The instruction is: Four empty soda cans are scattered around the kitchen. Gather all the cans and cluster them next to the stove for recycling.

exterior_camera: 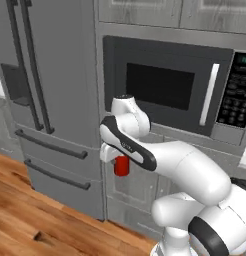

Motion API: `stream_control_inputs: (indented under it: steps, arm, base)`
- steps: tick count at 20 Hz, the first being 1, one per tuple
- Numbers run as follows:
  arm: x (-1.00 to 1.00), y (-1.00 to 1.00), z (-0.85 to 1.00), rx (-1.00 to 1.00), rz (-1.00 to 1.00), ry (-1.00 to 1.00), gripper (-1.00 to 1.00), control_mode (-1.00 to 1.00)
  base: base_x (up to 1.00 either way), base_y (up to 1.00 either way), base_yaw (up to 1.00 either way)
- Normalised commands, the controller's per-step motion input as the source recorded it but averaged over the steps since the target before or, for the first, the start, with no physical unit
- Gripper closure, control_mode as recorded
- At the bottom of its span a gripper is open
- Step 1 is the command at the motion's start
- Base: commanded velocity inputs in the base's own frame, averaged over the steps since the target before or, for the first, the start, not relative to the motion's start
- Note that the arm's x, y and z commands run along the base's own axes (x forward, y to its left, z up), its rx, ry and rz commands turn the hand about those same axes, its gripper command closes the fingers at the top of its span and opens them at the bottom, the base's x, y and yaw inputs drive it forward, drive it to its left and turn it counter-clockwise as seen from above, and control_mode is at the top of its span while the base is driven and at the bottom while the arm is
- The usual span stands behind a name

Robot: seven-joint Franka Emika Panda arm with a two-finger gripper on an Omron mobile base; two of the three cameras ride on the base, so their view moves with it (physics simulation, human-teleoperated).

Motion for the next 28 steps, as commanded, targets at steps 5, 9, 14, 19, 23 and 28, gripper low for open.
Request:
stream_control_inputs:
  steps: [5, 9, 14, 19, 23, 28]
  arm:
    - [0.0, 0.0, 0.0, 0.0, 0.0, 0.0, 1.0, 1.0]
    - [0.0, 0.0, 0.0, 0.0, 0.0, 0.0, 1.0, 1.0]
    - [0.0, 0.0, 0.0, 0.0, 0.0, 0.0, 1.0, 1.0]
    - [0.0, 0.0, 0.0, 0.0, 0.0, 0.0, 1.0, 1.0]
    - [0.0, 0.0, 0.0, 0.0, 0.0, 0.0, 1.0, 1.0]
    - [0.0, 0.0, 0.0, 0.0, 0.0, 0.0, 1.0, 1.0]
  base:
    - [0.0, 0.46, 0.52]
    - [0.01, 0.46, 0.51]
    - [0.15, 0.46, 0.4]
    - [0.36, 0.48, 0.23]
    - [0.45, 0.48, 0.14]
    - [0.46, 0.45, 0.17]
